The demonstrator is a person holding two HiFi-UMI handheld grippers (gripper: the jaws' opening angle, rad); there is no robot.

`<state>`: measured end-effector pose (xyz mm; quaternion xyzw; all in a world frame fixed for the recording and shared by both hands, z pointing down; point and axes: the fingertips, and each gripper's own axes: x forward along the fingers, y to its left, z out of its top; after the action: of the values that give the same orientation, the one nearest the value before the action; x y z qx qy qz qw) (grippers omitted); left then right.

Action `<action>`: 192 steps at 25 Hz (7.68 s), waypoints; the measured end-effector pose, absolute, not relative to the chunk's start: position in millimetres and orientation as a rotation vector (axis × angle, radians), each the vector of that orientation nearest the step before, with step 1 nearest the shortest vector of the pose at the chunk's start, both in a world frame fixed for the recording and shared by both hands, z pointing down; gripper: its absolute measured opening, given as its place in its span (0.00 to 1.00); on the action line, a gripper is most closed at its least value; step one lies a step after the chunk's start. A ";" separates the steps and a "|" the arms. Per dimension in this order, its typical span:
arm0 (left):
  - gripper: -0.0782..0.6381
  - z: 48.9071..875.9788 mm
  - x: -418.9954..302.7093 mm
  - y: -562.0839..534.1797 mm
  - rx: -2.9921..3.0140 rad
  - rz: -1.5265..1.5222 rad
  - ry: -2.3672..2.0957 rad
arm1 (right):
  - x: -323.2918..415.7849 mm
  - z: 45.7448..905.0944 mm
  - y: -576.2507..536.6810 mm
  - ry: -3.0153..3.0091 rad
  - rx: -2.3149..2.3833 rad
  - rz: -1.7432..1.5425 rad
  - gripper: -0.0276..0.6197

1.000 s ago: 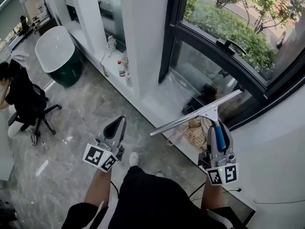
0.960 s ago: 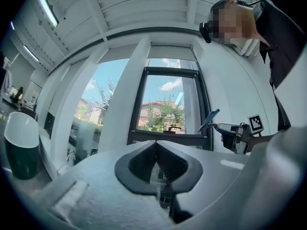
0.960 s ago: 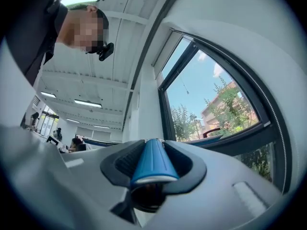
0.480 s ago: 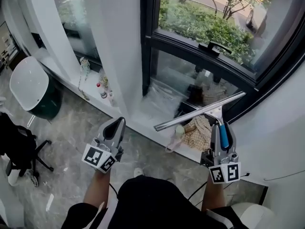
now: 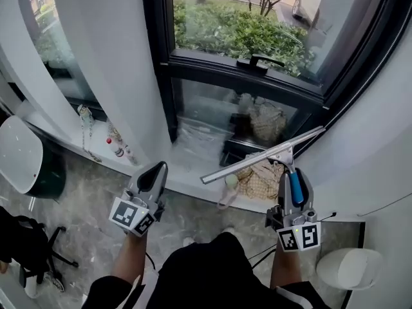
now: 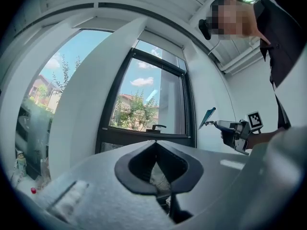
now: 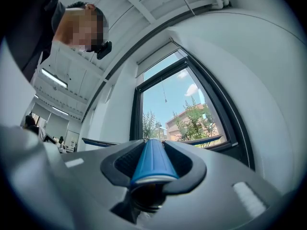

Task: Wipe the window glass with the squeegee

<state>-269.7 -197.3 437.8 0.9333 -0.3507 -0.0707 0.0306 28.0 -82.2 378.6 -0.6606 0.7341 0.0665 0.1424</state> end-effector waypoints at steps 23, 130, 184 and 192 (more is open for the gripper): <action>0.11 403.2 -157.5 -317.7 2.933 -0.228 -1.124 | 118.1 354.6 -177.2 2.019 -1.941 0.372 0.25; 0.11 318.6 -42.0 -479.8 3.295 -0.404 -0.440 | 172.7 43.8 -413.1 1.094 -2.027 1.203 0.25; 0.11 356.7 -43.1 -453.3 3.244 -0.324 -0.377 | 167.8 130.5 -405.0 1.200 -2.160 1.057 0.25; 0.11 357.0 -43.7 -454.6 3.232 -0.335 -0.381 | 165.9 137.1 -403.0 1.203 -2.170 1.045 0.25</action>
<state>-43.7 -454.6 357.0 0.9858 -0.1162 -0.1022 -0.0648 165.9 -403.0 137.1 -0.7857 0.4357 0.3784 0.2229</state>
